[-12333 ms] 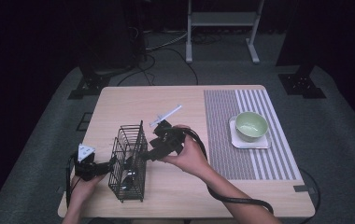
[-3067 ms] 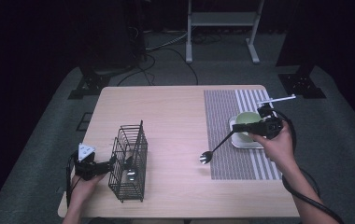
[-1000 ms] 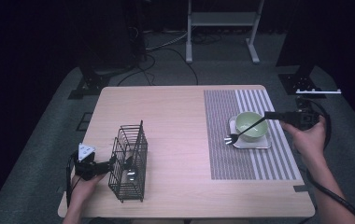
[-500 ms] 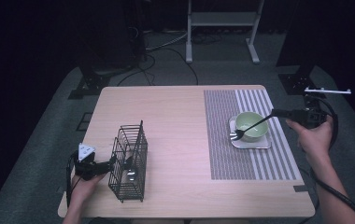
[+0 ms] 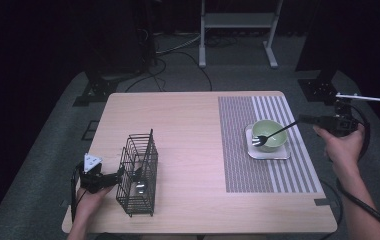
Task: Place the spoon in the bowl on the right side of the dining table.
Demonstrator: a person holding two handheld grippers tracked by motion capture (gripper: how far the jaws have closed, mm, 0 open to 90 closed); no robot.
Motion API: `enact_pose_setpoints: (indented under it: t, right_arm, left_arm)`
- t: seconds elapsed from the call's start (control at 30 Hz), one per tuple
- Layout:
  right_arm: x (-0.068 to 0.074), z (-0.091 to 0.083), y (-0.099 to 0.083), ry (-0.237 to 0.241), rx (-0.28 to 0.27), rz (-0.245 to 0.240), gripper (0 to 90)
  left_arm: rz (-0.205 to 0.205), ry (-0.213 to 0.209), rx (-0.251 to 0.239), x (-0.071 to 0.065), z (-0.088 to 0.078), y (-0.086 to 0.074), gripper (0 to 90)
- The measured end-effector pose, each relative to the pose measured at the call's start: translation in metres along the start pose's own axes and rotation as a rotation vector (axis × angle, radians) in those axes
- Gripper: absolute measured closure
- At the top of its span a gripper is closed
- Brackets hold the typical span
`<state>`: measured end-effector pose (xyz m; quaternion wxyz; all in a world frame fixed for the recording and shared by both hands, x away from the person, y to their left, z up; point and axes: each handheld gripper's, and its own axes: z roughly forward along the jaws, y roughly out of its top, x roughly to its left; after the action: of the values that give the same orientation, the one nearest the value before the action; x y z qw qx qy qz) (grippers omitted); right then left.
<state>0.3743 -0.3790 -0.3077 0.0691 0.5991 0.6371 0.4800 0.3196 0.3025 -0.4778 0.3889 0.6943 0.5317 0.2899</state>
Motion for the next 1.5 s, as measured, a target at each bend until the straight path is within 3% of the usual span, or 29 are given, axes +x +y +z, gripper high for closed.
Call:
enact_pose_setpoints:
  t: [0.87,1.5]
  right_arm:
    - [-0.027,-0.006,0.001,-0.076,-0.035,0.06,88.6]
    - [-0.035,0.002,-0.002,-0.109,-0.049,0.074,88.6]
  left_arm:
    - [0.001,0.005,0.001,0.0,0.0,0.0,0.0]
    - [0.0,0.003,0.001,0.0,0.0,0.0,0.0]
